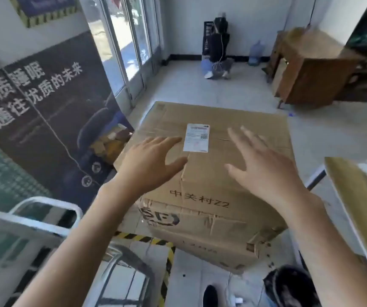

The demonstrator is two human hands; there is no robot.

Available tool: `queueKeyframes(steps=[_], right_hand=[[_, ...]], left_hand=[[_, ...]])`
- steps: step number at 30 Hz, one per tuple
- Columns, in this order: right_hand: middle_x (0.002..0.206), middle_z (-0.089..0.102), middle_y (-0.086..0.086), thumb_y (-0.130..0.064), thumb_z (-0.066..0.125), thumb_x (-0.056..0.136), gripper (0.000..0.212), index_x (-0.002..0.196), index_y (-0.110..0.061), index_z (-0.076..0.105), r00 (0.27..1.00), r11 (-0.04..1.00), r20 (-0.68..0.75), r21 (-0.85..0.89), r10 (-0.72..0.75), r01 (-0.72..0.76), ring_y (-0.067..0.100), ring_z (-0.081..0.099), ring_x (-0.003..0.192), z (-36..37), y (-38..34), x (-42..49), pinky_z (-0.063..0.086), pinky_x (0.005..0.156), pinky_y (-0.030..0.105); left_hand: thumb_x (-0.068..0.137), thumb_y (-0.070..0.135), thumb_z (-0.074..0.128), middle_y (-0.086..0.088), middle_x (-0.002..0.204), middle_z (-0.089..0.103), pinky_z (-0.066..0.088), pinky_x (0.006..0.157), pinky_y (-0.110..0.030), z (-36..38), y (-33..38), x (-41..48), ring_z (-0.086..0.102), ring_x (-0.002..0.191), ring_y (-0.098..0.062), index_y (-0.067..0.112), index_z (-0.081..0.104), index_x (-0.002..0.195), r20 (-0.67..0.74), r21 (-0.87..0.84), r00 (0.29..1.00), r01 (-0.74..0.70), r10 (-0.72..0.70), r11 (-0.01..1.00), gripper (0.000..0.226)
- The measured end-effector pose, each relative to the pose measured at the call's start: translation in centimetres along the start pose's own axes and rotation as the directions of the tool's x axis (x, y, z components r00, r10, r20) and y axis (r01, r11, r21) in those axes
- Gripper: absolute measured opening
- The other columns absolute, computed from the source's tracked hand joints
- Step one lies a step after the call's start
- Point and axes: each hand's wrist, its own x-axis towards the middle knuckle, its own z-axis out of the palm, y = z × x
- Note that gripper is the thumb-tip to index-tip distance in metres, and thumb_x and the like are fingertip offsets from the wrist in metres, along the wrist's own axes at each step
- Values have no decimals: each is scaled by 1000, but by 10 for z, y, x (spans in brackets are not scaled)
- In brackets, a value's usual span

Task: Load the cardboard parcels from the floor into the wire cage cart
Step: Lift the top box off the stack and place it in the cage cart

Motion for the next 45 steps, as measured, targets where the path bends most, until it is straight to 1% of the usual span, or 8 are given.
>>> queueKeyframes(steps=[4, 12, 19, 23, 28, 37, 41, 45], right_hand=[[168, 6, -5, -56, 44, 98, 73, 157, -39, 5, 985, 990, 93, -4, 144, -144, 23, 11, 153, 32, 50, 7, 23, 117, 47], [168, 6, -6, -64, 13, 97, 69, 158, -33, 20, 933, 934, 49, 6, 357, -358, 19, -4, 154, 99, 102, -17, 24, 118, 55], [167, 6, -13, -73, 17, 91, 68, 154, -47, 20, 879, 879, 26, -17, 476, -476, 26, 7, 153, 104, 95, -21, 40, 103, 58], [166, 4, -16, -76, 16, 90, 67, 152, -50, 20, 859, 859, 24, -37, 511, -510, 33, 33, 144, 104, 89, -22, 42, 100, 55], [167, 0, -12, -78, 18, 88, 72, 154, -49, 19, 826, 827, 35, -10, 563, -563, 33, 35, 143, 101, 84, -23, 41, 101, 54], [165, 13, 4, -82, 19, 86, 82, 157, -42, 11, 771, 770, 56, 54, 634, -636, 38, 43, 136, 100, 79, -36, 44, 96, 48], [161, 19, 8, -81, 19, 87, 82, 157, -40, 10, 791, 789, 66, 55, 608, -612, 36, 45, 134, 99, 77, -36, 47, 89, 45], [165, 10, 5, -83, 26, 85, 83, 157, -44, 11, 815, 809, 133, 107, 564, -578, 36, 37, 142, 91, 82, -45, 42, 102, 51]], left_hand=[[91, 66, 42, 0, 146, 52, 41, 103, -45, 46, -38, 32, 47, 133, -25, 32, 42, 147, 144, 61, 983, 104, -112, 993, 66], [84, 75, 8, -5, 165, 15, 15, 115, -60, 108, -94, 34, 5, 151, -25, 39, 20, 154, 169, 120, 931, 308, -325, 944, 80], [86, 75, 28, 1, 156, 35, 36, 102, -54, 99, -121, 26, 23, 143, -25, 35, 41, 147, 93, 13, 965, 246, -246, 969, 75], [93, 66, 36, -8, 160, 28, 36, 105, -53, 109, -131, 23, 17, 147, -28, 34, 41, 148, 71, -29, 955, 291, -288, 956, 63], [95, 56, 39, -11, 160, 28, 31, 111, -52, 113, -133, 23, 19, 148, -31, 28, 42, 146, 36, -149, 943, 331, -330, 932, 59], [81, 84, 27, 9, 165, 12, 43, 82, -41, 100, -150, 10, 55, 125, -33, 46, 25, 151, 210, -121, 924, 350, -321, 929, 79], [78, 86, 36, -8, 158, 30, 46, 80, -40, 86, -138, 1, 56, 122, -36, 43, 20, 154, 230, -170, 864, 489, -448, 856, 89], [83, 79, 44, -11, 137, 57, 51, 80, -37, 65, -127, -8, 61, 113, -33, 39, 20, 156, 261, -214, 875, 465, -409, 859, 86]])
